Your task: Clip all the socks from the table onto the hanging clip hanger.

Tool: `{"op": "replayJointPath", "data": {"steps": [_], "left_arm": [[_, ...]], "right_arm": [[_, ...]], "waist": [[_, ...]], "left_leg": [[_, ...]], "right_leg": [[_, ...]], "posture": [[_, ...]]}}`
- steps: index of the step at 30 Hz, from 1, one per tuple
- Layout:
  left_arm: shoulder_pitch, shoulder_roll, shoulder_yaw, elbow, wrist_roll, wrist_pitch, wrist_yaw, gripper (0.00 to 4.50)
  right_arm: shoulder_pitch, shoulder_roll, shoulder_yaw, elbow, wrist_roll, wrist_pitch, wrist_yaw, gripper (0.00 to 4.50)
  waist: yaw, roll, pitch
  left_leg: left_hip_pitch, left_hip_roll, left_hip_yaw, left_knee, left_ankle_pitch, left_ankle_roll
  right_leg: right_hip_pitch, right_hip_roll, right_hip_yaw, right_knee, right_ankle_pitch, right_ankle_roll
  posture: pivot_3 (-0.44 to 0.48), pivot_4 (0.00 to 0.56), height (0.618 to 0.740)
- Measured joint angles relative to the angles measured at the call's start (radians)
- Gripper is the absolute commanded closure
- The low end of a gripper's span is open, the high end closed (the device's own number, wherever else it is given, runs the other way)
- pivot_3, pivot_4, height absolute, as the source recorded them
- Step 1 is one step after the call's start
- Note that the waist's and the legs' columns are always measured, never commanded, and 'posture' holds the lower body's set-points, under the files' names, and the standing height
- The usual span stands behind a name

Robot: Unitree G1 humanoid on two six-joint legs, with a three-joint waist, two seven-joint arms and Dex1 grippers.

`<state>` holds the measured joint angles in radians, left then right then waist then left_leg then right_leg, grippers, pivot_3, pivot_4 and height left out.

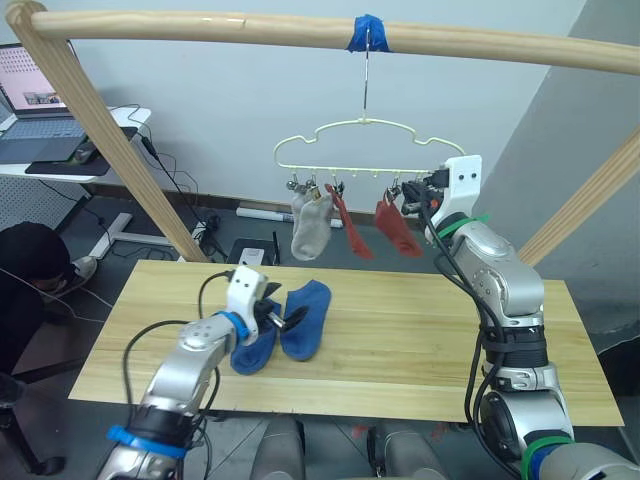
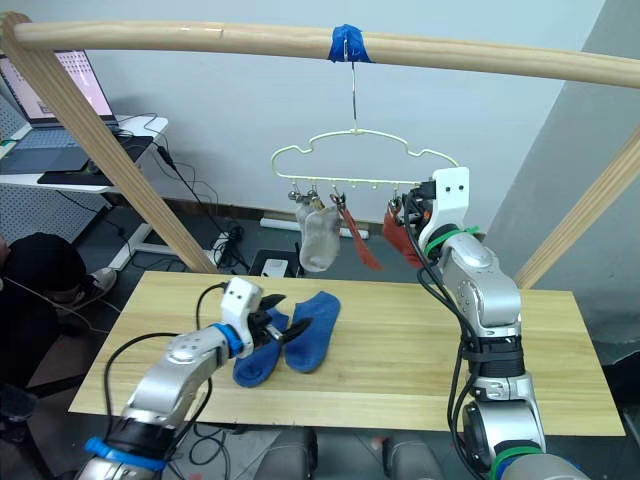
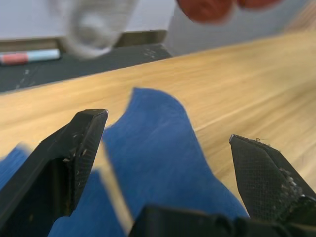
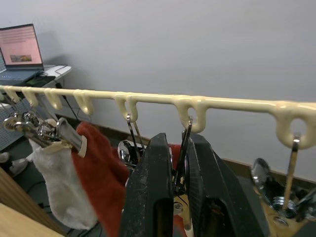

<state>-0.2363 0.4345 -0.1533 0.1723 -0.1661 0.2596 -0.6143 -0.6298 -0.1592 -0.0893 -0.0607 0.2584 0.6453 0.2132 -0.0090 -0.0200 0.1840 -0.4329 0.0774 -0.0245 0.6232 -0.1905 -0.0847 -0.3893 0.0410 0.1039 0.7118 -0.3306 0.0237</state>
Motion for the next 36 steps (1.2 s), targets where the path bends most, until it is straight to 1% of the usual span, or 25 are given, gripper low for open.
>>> {"op": "replayJointPath", "data": {"steps": [4,9,12,14,18,22,26,27,29,33,36], "left_arm": [[-0.104,-0.08,-0.042,0.242,0.081,-0.097,0.018,0.0],[-0.231,-0.112,-0.059,0.517,0.168,-0.206,0.038,0.0],[-0.276,-0.117,-0.066,0.613,0.19,-0.244,0.019,0.6],[-0.291,-0.118,-0.066,0.639,0.194,-0.253,-0.003,1.19],[-0.294,-0.121,-0.065,0.658,0.194,-0.268,-0.033,2.24],[-0.285,-0.125,-0.059,0.647,0.194,-0.274,-0.048,3.12],[-0.229,-0.138,-0.055,0.571,0.183,-0.29,-0.075,4.26],[-0.213,-0.145,-0.052,0.534,0.172,-0.292,-0.085,4.49],[-0.184,-0.153,-0.042,0.451,0.14,-0.29,-0.116,4.49],[-0.142,-0.159,-0.031,0.2,0.057,-0.289,-0.186,4.49],[-0.127,-0.168,-0.03,0.016,0.011,-0.296,-0.204,4.49]], "right_arm": [[0.012,0.008,0.0,-0.041,0.001,0.025,-0.011,4.43],[0.034,0.01,-0.006,-0.085,0.008,0.053,-0.026,4.43],[0.037,0.009,-0.009,-0.107,0.009,0.065,-0.038,4.43],[0.041,0.01,-0.009,-0.117,0.01,0.069,-0.041,4.43],[0.043,0.009,-0.009,-0.13,0.011,0.08,-0.045,4.43],[0.043,0.009,-0.011,-0.13,0.022,0.086,-0.043,4.43],[0.04,0.009,-0.032,-0.13,0.067,0.113,-0.036,4.43],[0.038,0.008,-0.041,-0.132,0.084,0.13,-0.034,4.43],[0.029,0.003,-0.056,-0.136,0.121,0.173,-0.023,4.43],[0.007,-0.012,-0.121,-0.159,0.238,0.317,-0.01,4.43],[-0.037,-0.015,-0.215,-0.163,0.351,0.464,-0.027,4.43]], "waist": [[-0.011,0.0,0.0],[-0.026,0.0,0.0],[-0.034,0.0,0.0],[-0.04,0.0,0.0],[-0.046,0.0,0.0],[-0.048,0.0,0.0],[-0.048,0.0,0.0],[-0.047,0.0,0.0],[-0.047,0.0,0.0],[-0.046,0.0,0.0],[-0.047,0.0,0.0]], "left_leg": [[0.0,0.0,-0.001,0.0,0.0,0.0],[-0.001,0.0,-0.001,0.0,0.0,0.0],[-0.001,0.0,-0.001,0.0,0.0,0.0],[0.0,0.0,-0.001,0.0,0.0,0.0],[0.0,0.0,-0.001,0.0,0.0,0.0],[0.0,0.0,-0.001,0.0,0.0,0.0],[-0.001,0.0,-0.001,0.0,0.0,0.0],[-0.001,0.0,-0.001,0.0,0.0,0.0],[-0.001,0.0,-0.001,-0.001,0.0,0.0],[-0.001,0.0,-0.001,-0.001,0.0,0.0],[-0.001,0.0,-0.001,-0.001,0.0,0.0]], "right_leg": [[0.0,0.0,-0.001,0.0,0.0,0.0],[0.0,0.0,-0.001,0.0,0.0,0.0],[0.0,0.001,-0.001,0.0,0.0,0.0],[0.0,0.001,-0.001,0.0,0.0,0.0],[0.001,0.001,-0.001,0.001,0.0,0.0],[0.001,0.001,-0.001,0.001,-0.002,0.004],[0.0,0.001,-0.001,0.001,-0.001,0.003],[0.0,0.0,-0.001,0.001,-0.001,0.002],[0.0,0.0,-0.001,0.001,0.0,0.001],[0.001,0.0,-0.001,0.001,0.0,0.001],[0.001,0.0,-0.001,0.0,0.0,0.001]], "posture": [[-0.013,0.168,0.74],[-0.047,0.163,0.74],[-0.053,0.161,0.74],[-0.055,0.159,0.74],[-0.055,0.16,0.74],[-0.053,0.161,0.74],[-0.044,0.165,0.74],[-0.042,0.166,0.74],[-0.038,0.169,0.74],[-0.032,0.171,0.74],[-0.032,0.172,0.74]]}}
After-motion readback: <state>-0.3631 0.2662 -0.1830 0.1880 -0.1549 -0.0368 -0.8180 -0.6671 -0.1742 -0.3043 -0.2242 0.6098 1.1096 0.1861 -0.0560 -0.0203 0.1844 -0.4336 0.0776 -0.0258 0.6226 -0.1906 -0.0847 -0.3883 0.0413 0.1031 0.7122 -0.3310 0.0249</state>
